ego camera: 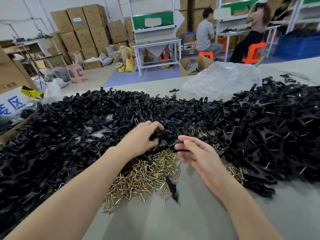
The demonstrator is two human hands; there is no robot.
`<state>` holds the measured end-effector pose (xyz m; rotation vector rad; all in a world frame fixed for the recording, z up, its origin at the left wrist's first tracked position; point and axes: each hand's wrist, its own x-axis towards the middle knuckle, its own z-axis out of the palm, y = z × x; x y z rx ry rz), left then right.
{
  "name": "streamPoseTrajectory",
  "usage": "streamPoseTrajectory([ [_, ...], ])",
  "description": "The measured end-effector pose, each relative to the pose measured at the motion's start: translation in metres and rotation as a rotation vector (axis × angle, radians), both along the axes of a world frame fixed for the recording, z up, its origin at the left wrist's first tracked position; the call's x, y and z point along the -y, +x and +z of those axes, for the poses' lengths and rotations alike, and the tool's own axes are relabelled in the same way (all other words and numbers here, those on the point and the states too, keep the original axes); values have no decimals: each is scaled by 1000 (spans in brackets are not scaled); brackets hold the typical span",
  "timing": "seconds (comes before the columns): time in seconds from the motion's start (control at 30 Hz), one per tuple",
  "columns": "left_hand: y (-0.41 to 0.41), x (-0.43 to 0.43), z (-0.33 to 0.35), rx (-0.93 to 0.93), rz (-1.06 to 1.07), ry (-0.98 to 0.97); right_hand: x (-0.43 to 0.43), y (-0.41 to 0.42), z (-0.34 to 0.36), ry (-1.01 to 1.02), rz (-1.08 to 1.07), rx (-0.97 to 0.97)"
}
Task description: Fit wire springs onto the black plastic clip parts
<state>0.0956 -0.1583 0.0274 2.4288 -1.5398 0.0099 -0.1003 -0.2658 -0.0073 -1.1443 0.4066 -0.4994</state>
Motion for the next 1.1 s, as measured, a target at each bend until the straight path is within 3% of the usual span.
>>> streamPoseTrajectory([
  [0.17, 9, -20, 20, 20, 153, -156, -1, 1, -1, -45, 2, -22],
  [0.37, 5, -32, 38, 2, 180, -305, -4, 1, 0, -81, -2, -28],
  [0.6, -27, -41, 47, -4, 224, -349, -7, -2, 3, -152, 30, -18],
  [0.7, -65, -48, 38, -55, 149, -408, -12, -4, 9, -112, 133, 58],
  [0.83, -113, -56, 7, -34, 57, -338, -22, -4, 9, -107, 282, 126],
  [1.1, -117, -64, -22, 52, 99, -385, -27, -5, 10, -171, 286, 98],
])
